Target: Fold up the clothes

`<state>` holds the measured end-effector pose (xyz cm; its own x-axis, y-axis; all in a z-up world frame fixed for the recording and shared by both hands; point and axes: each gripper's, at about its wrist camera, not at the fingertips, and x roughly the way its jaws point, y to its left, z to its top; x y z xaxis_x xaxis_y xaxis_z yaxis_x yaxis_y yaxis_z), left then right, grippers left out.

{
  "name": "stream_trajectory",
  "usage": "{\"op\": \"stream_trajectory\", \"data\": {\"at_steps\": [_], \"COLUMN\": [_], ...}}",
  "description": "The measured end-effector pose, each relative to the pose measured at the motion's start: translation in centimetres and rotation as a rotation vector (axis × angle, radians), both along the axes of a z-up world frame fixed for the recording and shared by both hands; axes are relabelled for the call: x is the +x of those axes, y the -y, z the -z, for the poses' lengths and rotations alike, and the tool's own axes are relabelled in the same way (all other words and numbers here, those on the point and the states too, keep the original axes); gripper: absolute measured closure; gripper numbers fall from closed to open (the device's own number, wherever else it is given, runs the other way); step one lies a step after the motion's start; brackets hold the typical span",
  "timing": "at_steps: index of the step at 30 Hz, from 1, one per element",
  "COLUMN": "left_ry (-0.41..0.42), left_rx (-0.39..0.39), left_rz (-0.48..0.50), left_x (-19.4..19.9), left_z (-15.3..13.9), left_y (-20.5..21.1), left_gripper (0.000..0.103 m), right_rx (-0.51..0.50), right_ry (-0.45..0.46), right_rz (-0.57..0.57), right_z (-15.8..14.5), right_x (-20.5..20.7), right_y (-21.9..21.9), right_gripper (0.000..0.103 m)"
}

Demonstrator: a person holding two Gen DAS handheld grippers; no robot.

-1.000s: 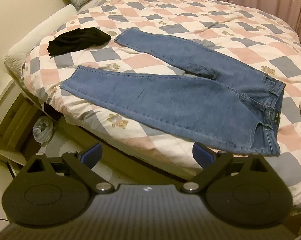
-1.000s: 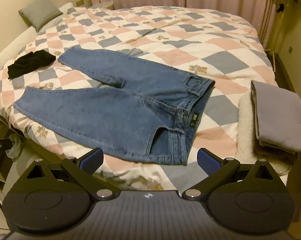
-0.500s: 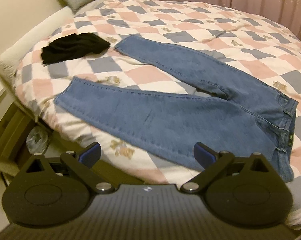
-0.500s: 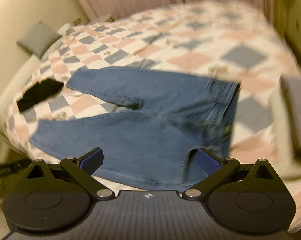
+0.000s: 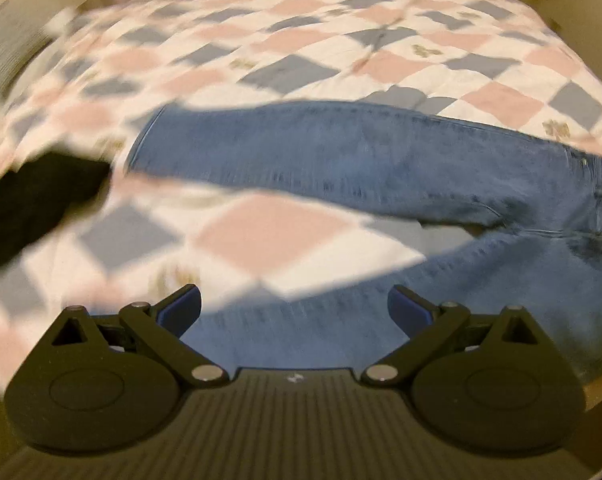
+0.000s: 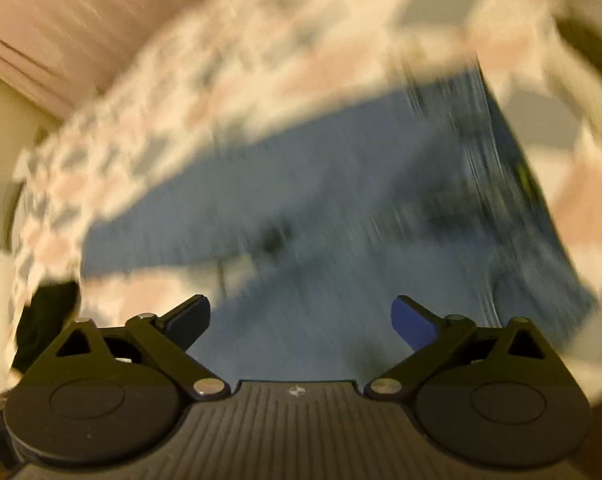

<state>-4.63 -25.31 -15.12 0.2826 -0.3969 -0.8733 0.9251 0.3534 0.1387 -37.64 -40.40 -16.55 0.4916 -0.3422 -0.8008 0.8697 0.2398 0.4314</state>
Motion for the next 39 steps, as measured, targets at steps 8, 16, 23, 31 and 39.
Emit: {"op": "stream_trajectory", "data": {"at_steps": [8, 16, 23, 31, 39], "left_ry": [0.036, 0.138, 0.117, -0.071, -0.124], "left_rx": [0.002, 0.053, 0.171, 0.298, 0.359], "left_rz": [0.354, 0.769, 0.93, 0.973, 1.034], "left_x": [7.7, 11.7, 19.3, 24.0, 23.9], "left_z": [5.0, 11.2, 15.5, 19.9, 21.6], "left_y": [10.4, 20.4, 28.4, 32.6, 33.6], "left_gripper": [0.018, 0.035, 0.066, 0.052, 0.073], "right_rx": [-0.275, -0.098, -0.112, -0.091, 0.006], "right_ry": [-0.078, -0.25, -0.285, -0.287, -0.314], "right_rz": [-0.175, -0.41, -0.641, -0.846, -0.948], "right_z": [1.2, 9.6, 14.5, 18.0, 20.3], "right_x": [6.5, 11.3, 14.8, 19.5, 20.5], "right_y": [0.9, 11.1, 20.7, 27.5, 28.5], "right_gripper": [0.003, 0.015, 0.034, 0.033, 0.036]}}
